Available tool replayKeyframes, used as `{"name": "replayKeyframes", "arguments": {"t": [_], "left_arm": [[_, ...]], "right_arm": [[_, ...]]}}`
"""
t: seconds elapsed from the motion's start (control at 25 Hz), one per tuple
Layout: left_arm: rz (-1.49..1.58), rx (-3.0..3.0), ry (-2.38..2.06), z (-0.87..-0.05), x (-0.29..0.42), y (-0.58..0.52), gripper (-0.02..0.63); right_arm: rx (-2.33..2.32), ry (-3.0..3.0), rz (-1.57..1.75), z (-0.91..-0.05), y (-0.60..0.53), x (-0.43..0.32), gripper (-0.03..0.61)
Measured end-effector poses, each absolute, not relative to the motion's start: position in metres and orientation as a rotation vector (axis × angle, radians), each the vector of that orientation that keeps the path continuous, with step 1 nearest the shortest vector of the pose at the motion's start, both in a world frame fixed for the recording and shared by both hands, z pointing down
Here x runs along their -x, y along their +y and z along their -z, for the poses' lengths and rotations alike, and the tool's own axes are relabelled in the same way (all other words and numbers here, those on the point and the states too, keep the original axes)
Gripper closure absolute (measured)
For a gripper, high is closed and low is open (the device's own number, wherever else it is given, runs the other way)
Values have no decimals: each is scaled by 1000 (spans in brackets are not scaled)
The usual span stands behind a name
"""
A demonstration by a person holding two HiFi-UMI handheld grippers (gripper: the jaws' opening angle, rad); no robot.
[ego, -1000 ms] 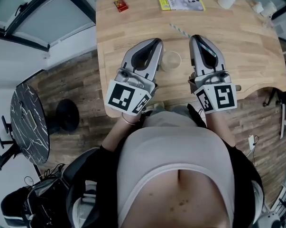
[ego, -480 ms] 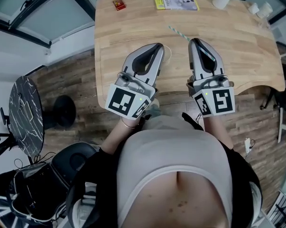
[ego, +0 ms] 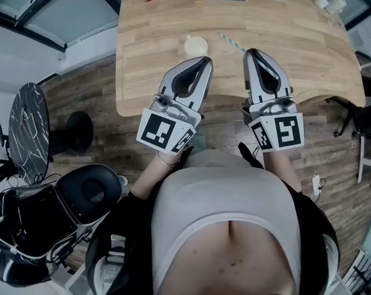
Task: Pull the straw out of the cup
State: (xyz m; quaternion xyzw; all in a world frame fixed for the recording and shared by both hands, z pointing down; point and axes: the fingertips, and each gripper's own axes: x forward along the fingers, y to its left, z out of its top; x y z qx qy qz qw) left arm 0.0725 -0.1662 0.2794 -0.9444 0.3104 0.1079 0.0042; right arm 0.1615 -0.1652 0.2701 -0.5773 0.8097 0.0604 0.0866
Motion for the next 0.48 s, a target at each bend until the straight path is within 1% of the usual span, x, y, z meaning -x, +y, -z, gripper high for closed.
{"name": "replayKeyframes", "arguments": {"t": [0.48], "left_arm": [[-315, 2961, 1039, -296, -88, -83, 603]], "right_arm": [[1648, 2457, -156, -281, -89, -172, 535]]}}
